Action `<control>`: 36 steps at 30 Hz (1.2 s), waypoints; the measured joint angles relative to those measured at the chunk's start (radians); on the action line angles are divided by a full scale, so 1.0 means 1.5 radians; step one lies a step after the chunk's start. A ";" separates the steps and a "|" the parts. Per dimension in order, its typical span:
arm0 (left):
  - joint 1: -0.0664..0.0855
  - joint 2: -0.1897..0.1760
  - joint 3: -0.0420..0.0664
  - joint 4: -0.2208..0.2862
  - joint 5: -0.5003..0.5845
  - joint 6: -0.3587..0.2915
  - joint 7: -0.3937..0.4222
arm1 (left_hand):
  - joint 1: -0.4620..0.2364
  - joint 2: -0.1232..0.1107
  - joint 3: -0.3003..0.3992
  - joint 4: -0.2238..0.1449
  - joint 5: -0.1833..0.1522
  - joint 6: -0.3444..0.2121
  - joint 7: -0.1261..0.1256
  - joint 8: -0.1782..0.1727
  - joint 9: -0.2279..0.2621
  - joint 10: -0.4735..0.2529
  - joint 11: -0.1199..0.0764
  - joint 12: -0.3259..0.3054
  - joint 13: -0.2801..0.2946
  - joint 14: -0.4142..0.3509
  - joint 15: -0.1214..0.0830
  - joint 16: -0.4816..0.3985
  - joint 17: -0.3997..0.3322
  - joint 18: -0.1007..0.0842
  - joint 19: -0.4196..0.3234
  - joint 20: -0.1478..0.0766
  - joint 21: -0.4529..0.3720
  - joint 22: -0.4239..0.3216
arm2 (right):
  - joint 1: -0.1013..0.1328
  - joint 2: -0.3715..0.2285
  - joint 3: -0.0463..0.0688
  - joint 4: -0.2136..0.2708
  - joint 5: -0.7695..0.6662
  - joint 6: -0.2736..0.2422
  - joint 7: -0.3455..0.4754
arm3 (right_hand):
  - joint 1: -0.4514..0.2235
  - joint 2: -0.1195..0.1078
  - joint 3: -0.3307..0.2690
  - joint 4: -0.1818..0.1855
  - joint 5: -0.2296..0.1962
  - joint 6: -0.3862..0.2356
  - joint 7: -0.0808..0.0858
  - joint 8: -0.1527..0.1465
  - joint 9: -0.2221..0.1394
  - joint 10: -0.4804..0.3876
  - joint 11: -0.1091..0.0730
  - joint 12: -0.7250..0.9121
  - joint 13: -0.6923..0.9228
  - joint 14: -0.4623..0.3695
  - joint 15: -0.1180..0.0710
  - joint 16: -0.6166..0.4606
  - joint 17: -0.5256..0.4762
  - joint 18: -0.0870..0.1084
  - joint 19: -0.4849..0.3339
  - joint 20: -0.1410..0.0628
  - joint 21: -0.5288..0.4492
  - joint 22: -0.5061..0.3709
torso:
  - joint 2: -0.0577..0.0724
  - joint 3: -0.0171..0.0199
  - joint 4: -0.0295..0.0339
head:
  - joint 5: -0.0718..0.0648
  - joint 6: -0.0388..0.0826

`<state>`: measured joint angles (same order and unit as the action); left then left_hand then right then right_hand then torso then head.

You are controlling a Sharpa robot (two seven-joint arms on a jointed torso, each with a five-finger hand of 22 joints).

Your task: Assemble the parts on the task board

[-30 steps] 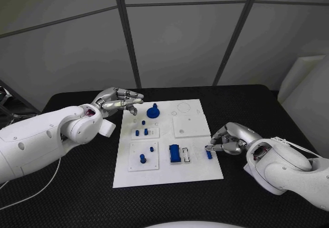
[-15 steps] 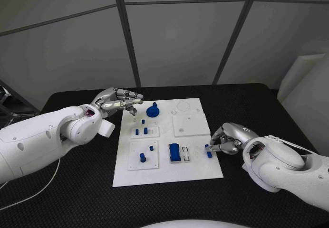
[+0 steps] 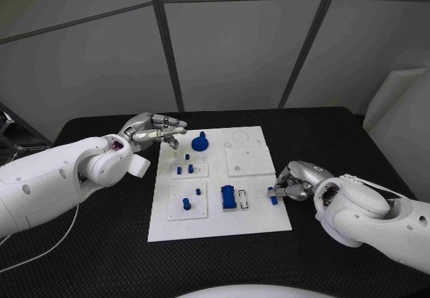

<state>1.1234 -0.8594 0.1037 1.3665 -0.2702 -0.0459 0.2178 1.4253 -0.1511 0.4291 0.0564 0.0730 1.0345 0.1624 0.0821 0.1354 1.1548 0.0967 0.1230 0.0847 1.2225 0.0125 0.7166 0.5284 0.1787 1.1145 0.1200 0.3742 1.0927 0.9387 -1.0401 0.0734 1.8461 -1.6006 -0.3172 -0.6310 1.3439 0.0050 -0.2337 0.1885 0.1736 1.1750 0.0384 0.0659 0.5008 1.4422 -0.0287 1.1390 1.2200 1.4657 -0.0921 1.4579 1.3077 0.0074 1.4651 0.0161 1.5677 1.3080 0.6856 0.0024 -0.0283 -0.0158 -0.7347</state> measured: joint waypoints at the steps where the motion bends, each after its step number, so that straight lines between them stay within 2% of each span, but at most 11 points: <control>1: 0.000 0.000 0.000 0.000 0.000 0.000 0.000 | 0.000 0.000 0.000 0.000 0.000 0.000 0.000 0.000 0.000 0.000 0.000 0.000 0.000 0.000 0.000 0.000 0.000 0.000 0.000 0.000 0.000 0.000 | 0.000 0.001 0.000 0.000 0.000 0.003 -0.001 | 0.001 0.001 0.000 0.000 0.000 0.000 0.000 0.000 0.000 0.000 0.000 0.000 0.001 -0.001 -0.001 0.000 0.000 0.000 0.000 0.000 0.000 0.000 | 0.000 0.0000 0.0000 | 0.000 -0.001; 16: 0.000 -0.001 0.000 0.000 0.000 0.000 0.000 | 0.000 0.000 0.000 0.000 0.000 0.000 0.000 0.000 0.000 0.000 0.000 0.000 0.000 0.000 0.000 0.000 0.000 0.000 0.000 0.000 0.000 -0.001 | 0.000 0.010 0.003 0.008 -0.017 0.042 -0.018 | 0.002 0.002 -0.002 -0.002 0.002 0.004 0.000 0.003 -0.002 0.000 0.000 0.000 0.009 -0.002 -0.002 0.000 0.000 0.000 0.000 0.000 0.000 0.000 | -0.001 -0.0002 -0.0004 | 0.002 -0.005; 18: 0.000 -0.001 0.000 0.000 0.000 0.001 0.000 | 0.000 0.000 0.000 0.000 0.000 0.000 0.000 0.000 0.000 0.000 0.000 0.000 0.000 0.000 0.000 0.000 0.000 0.000 0.000 0.000 0.000 -0.001 | 0.000 0.012 0.003 0.008 -0.023 0.047 -0.020 | 0.004 0.004 -0.006 -0.006 0.002 0.005 0.000 0.004 -0.002 0.000 0.000 0.000 0.010 -0.002 -0.002 0.000 0.000 0.000 0.000 0.000 0.000 0.000 | -0.001 -0.0003 -0.0004 | 0.002 -0.005; 22: 0.000 -0.001 0.000 0.000 0.000 0.001 0.000 | 0.000 0.000 0.000 0.000 0.000 0.000 0.000 0.000 0.000 0.000 0.000 0.000 0.001 0.000 0.000 0.000 0.000 0.000 0.000 0.000 0.000 -0.001 | 0.000 0.019 0.004 0.009 -0.039 0.058 -0.025 | 0.023 -0.002 -0.007 -0.020 0.006 0.007 0.000 0.001 -0.002 0.000 0.000 0.000 0.014 -0.002 -0.002 0.000 0.000 0.000 0.000 0.000 0.000 0.000 | -0.001 -0.0003 -0.0004 | 0.002 -0.006; 24: 0.000 -0.001 0.000 0.000 0.000 0.001 -0.001 | 0.000 0.000 0.000 0.000 0.000 0.000 0.000 0.000 0.000 0.000 0.000 0.000 0.001 0.000 0.000 0.000 0.000 0.000 0.000 0.000 0.000 0.000 | 0.000 0.023 0.005 0.009 -0.050 0.065 -0.028 | 0.030 -0.004 -0.007 -0.028 0.021 0.008 0.001 0.000 -0.002 0.000 0.000 0.000 0.014 -0.002 -0.002 0.000 0.000 0.000 0.000 0.000 0.000 0.000 | -0.001 -0.0003 -0.0004 | 0.002 -0.006; 26: 0.000 -0.001 0.000 0.000 0.000 0.001 -0.001 | 0.000 0.000 0.000 0.000 0.000 0.000 0.000 0.000 0.000 0.000 0.000 0.000 0.000 0.000 0.000 0.000 0.000 0.000 0.000 0.000 0.000 0.000 | -0.001 0.027 0.005 0.010 -0.058 0.071 -0.030 | 0.039 -0.006 -0.007 -0.036 0.057 0.009 0.002 0.000 -0.002 0.000 0.000 0.000 0.014 -0.002 -0.002 0.000 0.000 0.000 0.000 0.000 0.000 0.000 | -0.001 -0.0003 -0.0003 | 0.001 -0.006; 29: 0.000 -0.001 0.000 0.000 0.000 0.001 -0.001 | 0.000 0.000 0.000 0.000 0.000 0.000 0.000 0.000 0.000 0.000 0.000 0.000 0.000 0.000 0.000 0.000 0.000 0.000 0.000 0.000 0.000 -0.001 | -0.002 0.032 0.006 0.011 -0.070 0.078 -0.031 | 0.049 -0.006 -0.006 -0.043 0.095 0.009 0.002 0.000 -0.002 0.000 0.000 0.000 0.015 -0.002 -0.002 0.000 0.000 0.000 0.000 0.000 0.000 0.000 | -0.002 -0.0003 -0.0003 | 0.001 -0.007; 31: 0.000 -0.001 0.000 0.000 0.000 0.002 -0.001 | 0.000 0.000 0.000 0.000 0.000 0.000 0.000 0.000 0.000 0.000 0.000 0.000 0.000 0.000 0.000 0.000 0.000 0.000 0.000 0.000 -0.003 -0.001 | -0.002 0.034 0.006 0.012 -0.075 0.080 -0.032 | 0.056 -0.004 -0.003 -0.047 0.138 0.008 0.001 0.000 -0.002 0.000 0.000 0.000 0.017 -0.001 -0.002 0.000 0.000 0.000 0.000 0.000 0.000 0.000 | -0.002 -0.0003 -0.0002 | 0.001 -0.007; 33: 0.000 -0.001 0.000 0.000 0.000 0.002 -0.001 | 0.000 0.000 0.000 0.000 0.000 0.000 0.000 0.000 0.000 0.000 0.000 0.000 0.000 0.000 0.000 0.000 0.000 0.000 0.000 0.000 -0.003 -0.001 | -0.003 0.036 0.006 0.013 -0.080 0.081 -0.033 | 0.062 0.000 -0.001 -0.052 0.157 0.007 0.001 0.000 -0.002 -0.003 -0.003 0.000 0.020 0.000 -0.003 0.000 0.000 0.000 0.000 0.000 0.000 0.000 | -0.002 -0.0004 -0.0002 | 0.001 -0.006; 36: 0.000 0.000 0.000 0.000 0.000 0.002 -0.001 | 0.000 0.000 0.000 0.000 0.000 0.000 0.000 0.000 0.000 0.000 0.000 0.000 0.000 0.000 0.000 0.000 0.000 0.000 0.000 0.000 -0.003 -0.001 | -0.004 0.036 0.006 0.015 -0.082 0.079 -0.034 | 0.062 0.000 0.000 -0.053 0.171 0.007 0.001 -0.003 -0.004 -0.003 -0.003 0.000 0.020 0.001 -0.004 0.000 0.000 0.000 0.000 0.000 0.000 0.000 | -0.002 -0.0004 -0.0002 | 0.002 -0.006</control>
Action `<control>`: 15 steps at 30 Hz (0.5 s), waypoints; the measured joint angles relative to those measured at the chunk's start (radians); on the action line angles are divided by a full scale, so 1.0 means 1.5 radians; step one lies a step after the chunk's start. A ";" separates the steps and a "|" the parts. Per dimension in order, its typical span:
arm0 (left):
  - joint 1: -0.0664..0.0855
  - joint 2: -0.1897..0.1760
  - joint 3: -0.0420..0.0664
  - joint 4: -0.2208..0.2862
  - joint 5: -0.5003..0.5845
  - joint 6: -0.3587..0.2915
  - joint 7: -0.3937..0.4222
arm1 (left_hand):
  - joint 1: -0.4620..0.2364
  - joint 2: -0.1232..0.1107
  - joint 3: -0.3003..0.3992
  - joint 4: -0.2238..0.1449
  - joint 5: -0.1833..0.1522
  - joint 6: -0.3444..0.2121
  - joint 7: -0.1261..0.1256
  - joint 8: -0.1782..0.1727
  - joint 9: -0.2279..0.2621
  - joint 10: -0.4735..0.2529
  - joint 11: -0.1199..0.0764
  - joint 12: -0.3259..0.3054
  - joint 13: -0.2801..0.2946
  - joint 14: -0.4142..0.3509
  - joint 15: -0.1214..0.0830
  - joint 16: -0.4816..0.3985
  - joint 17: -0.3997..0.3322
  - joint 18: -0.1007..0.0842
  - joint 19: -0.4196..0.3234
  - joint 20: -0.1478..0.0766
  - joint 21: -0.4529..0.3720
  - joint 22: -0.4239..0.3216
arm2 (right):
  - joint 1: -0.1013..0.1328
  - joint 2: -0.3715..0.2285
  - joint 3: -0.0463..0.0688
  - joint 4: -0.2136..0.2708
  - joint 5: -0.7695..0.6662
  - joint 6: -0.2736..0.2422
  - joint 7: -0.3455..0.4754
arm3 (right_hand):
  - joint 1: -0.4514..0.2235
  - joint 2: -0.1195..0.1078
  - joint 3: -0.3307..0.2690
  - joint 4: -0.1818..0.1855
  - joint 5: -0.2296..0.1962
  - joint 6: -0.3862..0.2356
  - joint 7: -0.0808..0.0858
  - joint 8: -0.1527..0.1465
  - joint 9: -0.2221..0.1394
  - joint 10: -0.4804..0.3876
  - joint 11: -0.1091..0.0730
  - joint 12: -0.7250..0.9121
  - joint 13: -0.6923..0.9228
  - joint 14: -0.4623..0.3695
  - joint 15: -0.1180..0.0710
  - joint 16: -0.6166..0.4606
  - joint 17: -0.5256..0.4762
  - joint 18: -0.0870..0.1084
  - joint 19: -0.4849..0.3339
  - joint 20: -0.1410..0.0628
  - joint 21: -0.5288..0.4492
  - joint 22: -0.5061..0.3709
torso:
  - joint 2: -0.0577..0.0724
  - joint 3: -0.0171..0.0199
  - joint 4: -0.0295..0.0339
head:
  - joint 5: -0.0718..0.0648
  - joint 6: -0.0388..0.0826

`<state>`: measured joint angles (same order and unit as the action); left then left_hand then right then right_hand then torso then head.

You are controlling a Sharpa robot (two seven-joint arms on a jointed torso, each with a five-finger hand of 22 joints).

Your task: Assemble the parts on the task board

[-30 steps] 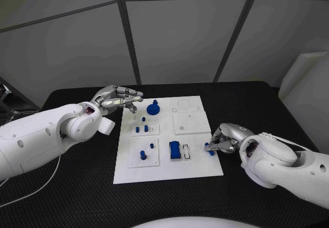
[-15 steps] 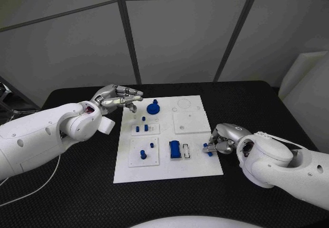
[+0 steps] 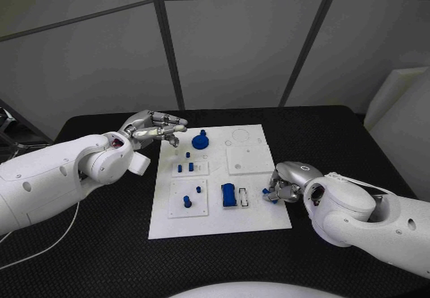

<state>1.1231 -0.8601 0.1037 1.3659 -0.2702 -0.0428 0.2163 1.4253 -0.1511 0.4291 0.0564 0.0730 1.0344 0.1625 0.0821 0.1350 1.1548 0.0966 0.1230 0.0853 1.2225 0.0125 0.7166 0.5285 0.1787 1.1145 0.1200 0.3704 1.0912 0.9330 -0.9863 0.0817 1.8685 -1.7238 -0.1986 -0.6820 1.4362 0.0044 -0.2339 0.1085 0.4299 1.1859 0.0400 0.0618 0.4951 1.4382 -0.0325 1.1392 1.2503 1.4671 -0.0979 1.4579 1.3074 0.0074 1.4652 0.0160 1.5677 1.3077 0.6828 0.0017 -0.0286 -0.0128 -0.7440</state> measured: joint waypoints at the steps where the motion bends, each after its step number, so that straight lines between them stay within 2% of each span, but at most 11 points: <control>1: 0.000 0.000 0.000 0.000 0.000 0.000 0.000 | 0.000 0.000 0.000 0.000 0.000 0.000 0.000 0.000 0.000 0.000 0.000 0.000 0.000 0.000 0.000 0.000 0.000 0.000 0.000 0.000 0.000 0.000 | 0.000 0.000 0.000 0.001 0.000 -0.002 -0.001 | 0.000 0.000 0.000 0.000 0.007 0.000 0.000 -0.001 -0.008 0.000 0.000 0.000 0.000 0.000 0.000 0.000 0.000 0.000 0.000 0.000 0.000 0.000 | 0.000 0.0000 0.0000 | 0.000 0.000; 2: 0.000 0.000 0.000 0.000 0.000 0.000 0.000 | 0.000 0.000 0.000 0.000 0.000 0.000 0.000 0.000 0.000 0.000 0.000 0.000 0.000 0.000 0.000 0.000 0.000 0.000 0.000 0.000 0.000 0.000 | -0.001 -0.001 -0.001 0.003 0.002 -0.005 -0.001 | 0.003 0.003 0.000 0.000 0.019 0.000 0.000 -0.001 -0.025 0.000 0.000 0.000 0.000 0.001 0.001 0.000 0.000 0.000 0.000 0.000 0.000 0.000 | 0.000 0.0000 0.0000 | 0.000 0.000; 5: 0.000 0.000 0.000 0.000 0.000 0.000 0.000 | 0.000 0.000 0.000 0.000 0.000 0.000 0.000 0.000 0.000 0.000 0.000 0.000 0.000 0.000 0.000 0.000 0.000 0.000 0.000 0.000 0.000 0.000 | -0.002 -0.004 -0.002 0.007 0.016 -0.020 -0.002 | 0.005 0.006 0.000 0.000 0.037 0.001 -0.002 -0.002 -0.037 0.000 0.000 0.000 0.003 0.000 0.000 0.000 0.000 0.000 0.003 -0.003 0.000 0.000 | 0.000 -0.0003 0.0000 | 0.000 0.001; 6: 0.000 0.000 0.000 0.000 0.000 0.001 0.000 | 0.000 0.000 0.000 0.000 0.000 0.000 0.000 0.000 0.000 0.000 0.000 0.000 0.000 0.000 0.000 0.000 0.000 0.000 0.000 0.000 0.000 0.000 | -0.003 -0.006 -0.002 0.009 0.024 -0.026 -0.003 | 0.005 0.006 0.000 0.000 0.039 0.001 -0.002 -0.001 -0.037 0.000 0.000 0.000 0.003 0.000 0.000 0.000 0.000 0.000 0.003 -0.003 0.000 0.000 | 0.000 -0.0004 0.0000 | 0.000 0.001; 8: 0.000 0.000 0.000 0.000 0.000 0.001 0.000 | 0.000 0.000 0.000 0.000 0.000 0.000 0.000 0.000 0.000 0.000 0.000 0.000 0.000 0.000 0.000 0.000 0.000 0.000 0.000 0.000 0.000 0.000 | -0.004 -0.010 -0.003 0.011 0.047 -0.042 -0.004 | -0.006 0.018 -0.009 0.012 0.042 0.000 -0.003 -0.001 -0.039 0.000 0.000 0.000 0.009 -0.001 -0.001 0.000 0.000 0.000 0.003 -0.003 0.000 0.000 | 0.000 -0.0006 0.0001 | 0.000 0.002; 10: 0.000 0.000 0.000 0.000 0.000 0.001 0.000 | 0.000 0.000 0.000 0.000 0.000 0.000 0.000 0.000 0.000 0.000 0.000 0.000 0.000 0.000 0.000 0.000 0.000 0.000 0.000 0.000 0.000 0.000 | -0.005 -0.012 -0.004 0.014 0.072 -0.059 -0.005 | -0.009 0.023 -0.010 0.016 0.042 -0.001 -0.004 -0.001 -0.038 0.000 0.000 0.000 0.011 -0.002 -0.001 0.000 0.000 0.000 0.003 -0.003 0.000 0.000 | 0.000 -0.0006 0.0001 | 0.000 0.003; 15: 0.000 0.000 0.000 0.000 0.000 0.001 -0.001 | 0.000 0.000 0.000 0.000 0.000 0.000 0.000 0.000 0.000 0.000 0.000 0.000 0.000 0.000 0.000 0.000 0.000 0.000 0.000 0.000 0.000 0.000 | -0.008 -0.011 -0.007 0.022 0.135 -0.104 -0.006 | -0.012 0.026 -0.010 0.016 0.043 0.001 -0.007 -0.002 -0.039 0.000 0.000 0.000 0.012 -0.002 -0.002 0.003 0.000 0.000 0.003 -0.003 0.000 0.000 | 0.000 -0.0006 0.0002 | 0.000 0.005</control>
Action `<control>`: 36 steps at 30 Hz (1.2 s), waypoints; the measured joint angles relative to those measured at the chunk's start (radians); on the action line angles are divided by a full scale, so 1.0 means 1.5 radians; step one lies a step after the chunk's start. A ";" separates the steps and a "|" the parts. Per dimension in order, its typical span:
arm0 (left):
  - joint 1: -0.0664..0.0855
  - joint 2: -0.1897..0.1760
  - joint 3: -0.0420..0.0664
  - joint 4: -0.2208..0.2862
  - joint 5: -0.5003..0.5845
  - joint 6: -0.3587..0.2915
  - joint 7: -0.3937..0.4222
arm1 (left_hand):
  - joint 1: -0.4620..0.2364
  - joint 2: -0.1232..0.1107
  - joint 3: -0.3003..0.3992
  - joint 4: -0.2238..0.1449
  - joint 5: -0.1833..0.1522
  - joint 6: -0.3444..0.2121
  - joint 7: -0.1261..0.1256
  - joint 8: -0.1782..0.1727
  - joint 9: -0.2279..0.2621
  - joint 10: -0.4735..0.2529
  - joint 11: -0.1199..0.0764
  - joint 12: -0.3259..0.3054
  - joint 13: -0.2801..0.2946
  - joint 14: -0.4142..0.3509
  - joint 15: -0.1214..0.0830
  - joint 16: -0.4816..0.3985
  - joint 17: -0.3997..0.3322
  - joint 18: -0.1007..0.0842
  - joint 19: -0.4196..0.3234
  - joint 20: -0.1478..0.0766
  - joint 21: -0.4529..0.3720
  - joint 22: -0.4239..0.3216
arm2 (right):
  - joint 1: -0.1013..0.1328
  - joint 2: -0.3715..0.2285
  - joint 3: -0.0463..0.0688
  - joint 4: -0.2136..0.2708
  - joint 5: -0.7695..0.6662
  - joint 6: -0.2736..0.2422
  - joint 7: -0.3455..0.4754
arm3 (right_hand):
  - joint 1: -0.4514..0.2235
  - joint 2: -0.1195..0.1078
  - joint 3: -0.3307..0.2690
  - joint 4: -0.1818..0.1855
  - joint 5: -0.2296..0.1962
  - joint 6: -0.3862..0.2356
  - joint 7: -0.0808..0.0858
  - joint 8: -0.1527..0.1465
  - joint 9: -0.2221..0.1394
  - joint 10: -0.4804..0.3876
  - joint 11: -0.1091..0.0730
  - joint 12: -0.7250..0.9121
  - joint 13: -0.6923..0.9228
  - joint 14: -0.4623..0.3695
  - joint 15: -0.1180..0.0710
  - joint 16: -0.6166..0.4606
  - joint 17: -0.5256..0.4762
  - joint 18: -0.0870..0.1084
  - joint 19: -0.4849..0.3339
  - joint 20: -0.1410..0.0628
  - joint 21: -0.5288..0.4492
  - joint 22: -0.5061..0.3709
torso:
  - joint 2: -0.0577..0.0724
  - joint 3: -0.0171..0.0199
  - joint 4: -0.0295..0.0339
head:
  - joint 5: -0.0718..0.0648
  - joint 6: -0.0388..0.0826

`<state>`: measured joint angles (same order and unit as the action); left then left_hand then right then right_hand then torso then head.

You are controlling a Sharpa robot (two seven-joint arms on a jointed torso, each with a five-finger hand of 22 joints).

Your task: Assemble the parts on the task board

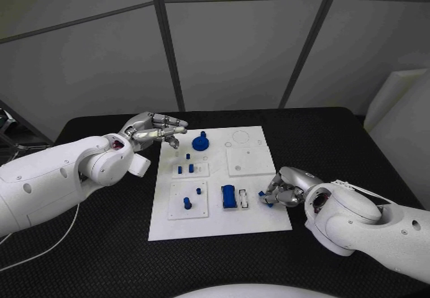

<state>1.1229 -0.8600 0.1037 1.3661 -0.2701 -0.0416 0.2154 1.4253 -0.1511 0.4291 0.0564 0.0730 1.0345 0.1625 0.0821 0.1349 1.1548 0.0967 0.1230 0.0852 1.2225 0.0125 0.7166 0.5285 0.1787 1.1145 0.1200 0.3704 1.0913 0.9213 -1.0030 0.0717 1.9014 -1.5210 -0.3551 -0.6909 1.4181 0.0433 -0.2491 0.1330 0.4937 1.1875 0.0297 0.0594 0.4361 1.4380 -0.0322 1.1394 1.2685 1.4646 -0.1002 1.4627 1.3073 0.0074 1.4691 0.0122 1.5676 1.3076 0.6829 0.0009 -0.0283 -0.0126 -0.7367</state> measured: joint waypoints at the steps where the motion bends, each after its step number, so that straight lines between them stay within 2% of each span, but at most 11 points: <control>1: 0.000 0.000 0.000 0.000 0.000 0.000 0.000 | 0.000 0.000 0.000 0.000 0.000 0.000 0.000 0.000 0.000 0.000 0.000 0.000 0.000 0.000 0.000 0.000 0.000 0.000 0.000 0.000 0.000 0.000 | 0.000 0.000 0.000 0.003 0.013 -0.012 0.000 | 0.000 0.000 0.000 0.000 0.000 0.001 -0.001 -0.001 0.000 0.000 0.000 0.000 0.000 0.000 0.000 0.000 0.000 0.000 0.000 0.000 0.000 0.000 | 0.000 0.0001 0.0001 | 0.000 0.000; 9: 0.000 -0.001 0.000 0.001 0.000 0.000 0.000 | 0.000 0.000 0.000 0.000 0.000 0.000 0.000 0.000 0.000 0.000 0.000 0.000 0.000 0.000 0.000 0.000 0.000 0.000 0.000 0.000 0.000 0.000 | 0.000 0.007 0.000 0.015 0.060 -0.077 0.013 | -0.001 0.001 0.000 0.000 0.002 0.003 0.001 0.002 0.000 0.000 0.000 0.000 0.001 0.000 0.000 0.000 0.000 0.000 0.000 0.000 0.000 0.000 | 0.001 0.0004 0.0003 | 0.002 0.000; 17: 0.000 -0.001 0.000 0.002 0.000 0.000 0.000 | 0.000 0.000 0.000 0.000 0.000 0.000 0.000 0.000 0.000 0.000 0.000 0.000 0.000 0.000 0.000 0.000 0.000 0.000 0.000 0.000 0.000 0.000 | 0.000 0.028 0.000 0.009 0.084 -0.098 0.023 | -0.001 0.000 -0.002 0.002 0.002 0.003 0.001 0.002 0.000 0.000 0.000 0.000 0.001 0.000 0.000 0.000 0.000 0.000 0.000 0.000 0.000 0.000 | 0.001 0.0004 0.0003 | 0.003 0.001; 23: 0.000 -0.001 0.000 0.002 0.000 0.000 -0.001 | 0.000 0.000 0.000 0.000 0.000 0.000 0.000 0.000 0.000 0.000 0.000 0.000 0.000 0.000 0.000 0.000 0.000 0.000 0.000 0.000 0.000 0.000 | 0.000 0.050 0.000 -0.002 0.098 -0.093 0.025 | -0.008 -0.001 -0.003 0.007 0.002 0.003 0.001 0.002 0.000 0.000 0.000 0.000 0.002 0.000 0.000 0.000 0.000 0.000 0.000 0.000 0.000 0.000 | 0.002 0.0006 0.0008 | 0.003 -0.001; 36: 0.000 -0.003 0.000 0.004 0.000 0.000 -0.001 | 0.000 0.000 0.000 0.000 0.000 0.000 0.000 0.000 0.000 0.000 0.000 0.000 0.000 0.000 0.000 -0.003 0.000 0.000 0.000 0.000 0.000 -0.001 | 0.002 0.074 0.002 -0.024 0.109 -0.043 0.014 | -0.028 -0.001 -0.013 0.026 0.000 0.012 0.000 0.005 -0.001 0.000 0.000 0.000 0.002 0.000 0.000 0.000 0.000 0.000 -0.003 -0.002 0.000 0.000 | 0.002 0.0004 0.0000 | 0.006 -0.006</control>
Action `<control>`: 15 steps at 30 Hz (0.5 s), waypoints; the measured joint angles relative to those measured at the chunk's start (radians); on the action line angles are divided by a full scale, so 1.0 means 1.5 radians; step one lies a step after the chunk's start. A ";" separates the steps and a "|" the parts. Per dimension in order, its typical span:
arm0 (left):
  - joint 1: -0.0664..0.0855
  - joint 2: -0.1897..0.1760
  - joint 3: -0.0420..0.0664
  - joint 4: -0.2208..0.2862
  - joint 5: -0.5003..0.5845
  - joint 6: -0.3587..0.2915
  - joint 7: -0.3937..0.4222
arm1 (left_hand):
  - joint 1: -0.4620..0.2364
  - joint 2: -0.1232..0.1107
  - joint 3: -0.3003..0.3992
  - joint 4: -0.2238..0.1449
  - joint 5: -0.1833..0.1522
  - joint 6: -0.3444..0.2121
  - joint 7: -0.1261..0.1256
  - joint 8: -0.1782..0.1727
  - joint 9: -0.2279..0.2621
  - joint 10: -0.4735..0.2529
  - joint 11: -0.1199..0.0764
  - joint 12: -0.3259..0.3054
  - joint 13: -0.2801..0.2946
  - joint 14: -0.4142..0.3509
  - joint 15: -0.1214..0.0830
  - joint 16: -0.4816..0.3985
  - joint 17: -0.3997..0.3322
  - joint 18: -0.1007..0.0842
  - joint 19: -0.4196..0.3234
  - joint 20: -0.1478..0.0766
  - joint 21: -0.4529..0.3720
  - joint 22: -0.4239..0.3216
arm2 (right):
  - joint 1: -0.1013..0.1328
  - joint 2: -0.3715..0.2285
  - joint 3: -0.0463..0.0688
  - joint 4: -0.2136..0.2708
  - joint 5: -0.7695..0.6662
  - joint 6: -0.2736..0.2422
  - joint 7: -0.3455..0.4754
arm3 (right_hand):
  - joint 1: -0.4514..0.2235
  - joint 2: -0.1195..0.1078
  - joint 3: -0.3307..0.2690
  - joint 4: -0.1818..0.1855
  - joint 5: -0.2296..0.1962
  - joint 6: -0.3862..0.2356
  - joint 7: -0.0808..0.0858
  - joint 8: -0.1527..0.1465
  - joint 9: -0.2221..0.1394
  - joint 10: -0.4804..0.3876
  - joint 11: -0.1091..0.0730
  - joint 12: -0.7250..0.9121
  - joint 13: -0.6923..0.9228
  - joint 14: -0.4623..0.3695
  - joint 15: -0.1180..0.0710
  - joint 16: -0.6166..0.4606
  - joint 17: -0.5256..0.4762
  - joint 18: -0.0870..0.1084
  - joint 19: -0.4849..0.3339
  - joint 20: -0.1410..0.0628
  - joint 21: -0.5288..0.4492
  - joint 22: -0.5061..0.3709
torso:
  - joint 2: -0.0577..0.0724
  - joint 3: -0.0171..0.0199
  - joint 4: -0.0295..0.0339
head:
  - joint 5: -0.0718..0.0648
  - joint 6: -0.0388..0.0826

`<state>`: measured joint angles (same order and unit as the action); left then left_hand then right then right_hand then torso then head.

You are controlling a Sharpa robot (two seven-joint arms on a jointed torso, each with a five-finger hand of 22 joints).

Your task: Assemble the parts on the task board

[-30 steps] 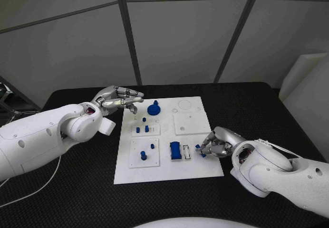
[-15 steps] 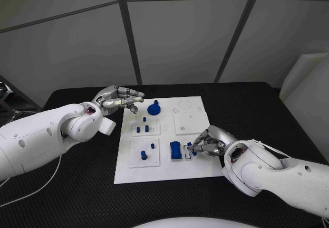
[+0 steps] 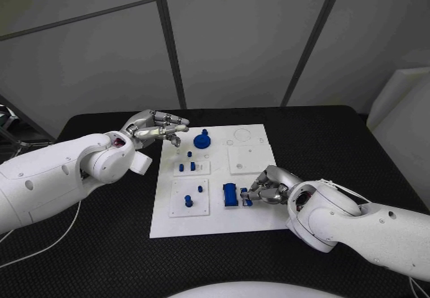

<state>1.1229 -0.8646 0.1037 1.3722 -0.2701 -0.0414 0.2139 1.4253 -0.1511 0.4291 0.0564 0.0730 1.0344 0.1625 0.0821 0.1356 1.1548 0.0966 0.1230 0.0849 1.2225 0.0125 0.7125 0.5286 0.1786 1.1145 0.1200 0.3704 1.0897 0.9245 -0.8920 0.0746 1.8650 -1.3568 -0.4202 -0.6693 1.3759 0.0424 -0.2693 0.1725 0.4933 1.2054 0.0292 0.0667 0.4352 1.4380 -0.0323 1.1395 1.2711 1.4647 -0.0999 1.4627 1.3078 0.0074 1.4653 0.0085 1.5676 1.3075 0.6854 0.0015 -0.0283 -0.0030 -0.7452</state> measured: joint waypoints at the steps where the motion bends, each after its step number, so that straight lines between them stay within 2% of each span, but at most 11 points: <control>1: 0.000 0.000 0.000 0.000 0.000 0.000 0.000 | 0.000 0.000 0.000 0.000 0.000 0.000 0.000 0.000 0.000 0.000 0.000 0.000 0.000 0.000 0.000 0.000 0.000 0.000 0.000 0.000 0.000 0.000 | 0.000 0.001 0.000 -0.002 0.000 0.002 -0.002 | -0.003 0.002 -0.001 0.004 0.000 0.001 0.000 0.000 0.000 0.000 0.000 0.000 0.000 0.000 0.000 0.000 0.000 0.000 0.000 0.000 0.000 0.000 | 0.000 0.0000 -0.0001 | 0.000 0.000; 9: 0.000 -0.001 0.000 0.001 0.000 0.000 -0.001 | 0.000 0.000 0.000 0.000 0.000 0.000 0.000 0.000 0.000 0.000 0.000 0.000 0.001 0.000 0.000 0.000 0.000 0.000 0.000 0.000 0.000 0.000 | -0.001 0.005 -0.001 -0.008 -0.001 0.009 -0.012 | -0.032 -0.008 -0.016 0.038 -0.011 0.021 -0.005 0.004 0.001 0.000 0.000 0.004 -0.008 0.002 -0.003 0.000 0.000 0.000 0.000 0.000 0.000 0.000 | -0.001 0.0002 -0.0002 | 0.000 -0.001; 11: 0.000 -0.001 0.000 0.001 0.000 0.000 -0.001 | 0.000 0.000 0.000 0.000 0.000 0.000 0.000 0.000 0.000 0.000 0.000 0.000 0.001 0.000 0.000 0.000 0.000 0.000 0.000 0.000 0.000 0.000 | -0.002 0.006 -0.001 -0.008 -0.001 0.010 -0.014 | -0.032 -0.008 -0.017 0.043 -0.013 0.024 -0.009 0.004 0.004 0.000 0.000 0.004 -0.008 0.001 -0.004 0.000 0.000 0.000 0.000 0.000 0.000 0.000 | -0.001 0.0003 -0.0002 | 0.001 -0.001; 15: 0.000 -0.001 0.000 0.001 0.000 0.001 -0.001 | 0.000 0.000 0.000 0.000 0.000 0.000 0.000 0.000 0.000 0.000 0.000 0.000 0.000 0.000 0.000 0.000 0.000 0.000 0.000 0.000 0.000 0.000 | -0.002 0.007 -0.001 -0.009 -0.002 0.010 -0.016 | -0.032 -0.008 -0.019 0.045 -0.013 0.031 -0.009 0.007 0.008 -0.002 -0.003 0.004 -0.008 0.000 -0.005 0.000 0.000 0.000 0.000 0.000 0.000 0.000 | -0.001 0.0003 -0.0002 | 0.001 -0.001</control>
<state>1.1230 -0.8662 0.1038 1.3730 -0.2701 -0.0404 0.2125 1.4253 -0.1511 0.4291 0.0564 0.0730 1.0345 0.1624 0.0821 0.1355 1.1548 0.0967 0.1230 0.0857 1.2225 0.0125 0.7125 0.5285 0.1787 1.1145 0.1200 0.3704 1.0899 0.9222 -0.8814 0.0724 1.8509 -1.3605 -0.4053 -0.6938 1.3273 0.0306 -0.2974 0.2399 0.4737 1.2518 0.0158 0.0777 0.4469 1.4346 -0.0362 1.1452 1.2595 1.4648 -0.1076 1.4626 1.3076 0.0075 1.4655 0.0083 1.5676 1.3074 0.6842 0.0019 -0.0286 -0.0014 -0.7465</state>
